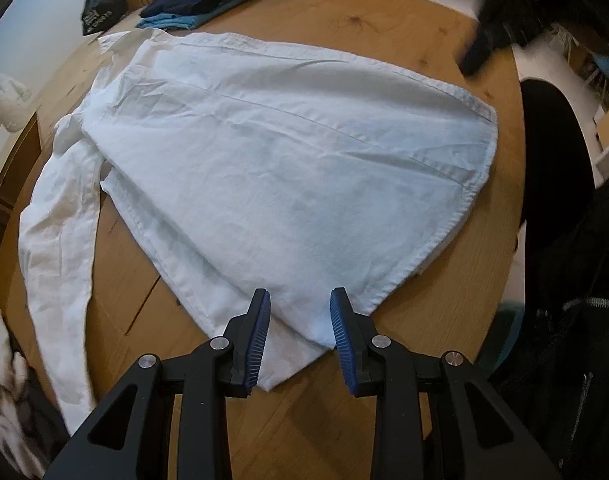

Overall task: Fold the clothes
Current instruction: 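Release the hem and smooth the shirt with both open tools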

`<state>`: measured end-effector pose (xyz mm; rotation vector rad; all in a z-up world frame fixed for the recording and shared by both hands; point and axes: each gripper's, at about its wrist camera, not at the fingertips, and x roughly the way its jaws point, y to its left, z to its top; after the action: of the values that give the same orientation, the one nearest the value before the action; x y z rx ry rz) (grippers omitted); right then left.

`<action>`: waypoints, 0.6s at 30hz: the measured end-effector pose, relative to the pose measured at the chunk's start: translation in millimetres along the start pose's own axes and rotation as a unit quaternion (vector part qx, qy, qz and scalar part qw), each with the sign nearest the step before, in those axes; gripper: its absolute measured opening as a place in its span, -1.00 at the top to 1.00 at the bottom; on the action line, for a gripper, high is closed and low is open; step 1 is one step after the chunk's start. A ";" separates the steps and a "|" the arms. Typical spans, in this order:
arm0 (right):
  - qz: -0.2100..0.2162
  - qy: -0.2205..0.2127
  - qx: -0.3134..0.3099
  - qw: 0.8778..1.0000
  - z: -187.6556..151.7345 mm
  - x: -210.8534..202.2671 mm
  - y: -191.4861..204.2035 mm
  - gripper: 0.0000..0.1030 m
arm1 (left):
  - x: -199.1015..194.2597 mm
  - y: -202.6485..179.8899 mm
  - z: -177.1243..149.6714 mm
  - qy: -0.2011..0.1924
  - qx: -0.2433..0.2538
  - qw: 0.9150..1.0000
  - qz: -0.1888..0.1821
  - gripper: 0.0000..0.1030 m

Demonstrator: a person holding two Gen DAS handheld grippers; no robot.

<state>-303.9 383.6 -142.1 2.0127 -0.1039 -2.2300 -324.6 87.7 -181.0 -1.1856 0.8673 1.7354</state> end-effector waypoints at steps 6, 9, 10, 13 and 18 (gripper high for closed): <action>-0.037 -0.089 0.001 0.995 93.0 -11.7 -10.5 0.17 | -40.0 37.6 35.9 -0.042 -0.018 0.998 0.037 0.42; -0.037 -0.094 0.026 0.995 157.3 18.6 -11.9 0.17 | -27.6 62.7 64.1 -0.043 -0.028 0.997 0.061 0.42; -0.024 -0.092 0.035 0.995 175.0 29.8 -9.0 0.18 | -18.1 68.0 69.6 -0.039 -0.029 0.997 0.058 0.42; 0.028 -0.099 0.054 0.993 204.5 49.3 -4.4 0.56 | 10.2 84.0 86.0 -0.027 -0.031 0.998 0.048 0.41; 0.040 -0.094 0.012 0.995 217.9 73.4 16.7 0.70 | 51.6 111.1 95.2 -0.004 -0.052 0.998 0.031 0.39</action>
<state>-526.7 347.7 -189.1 1.7722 -0.2278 -2.3732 -470.5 139.2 -191.0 -1.2299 0.8262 1.8538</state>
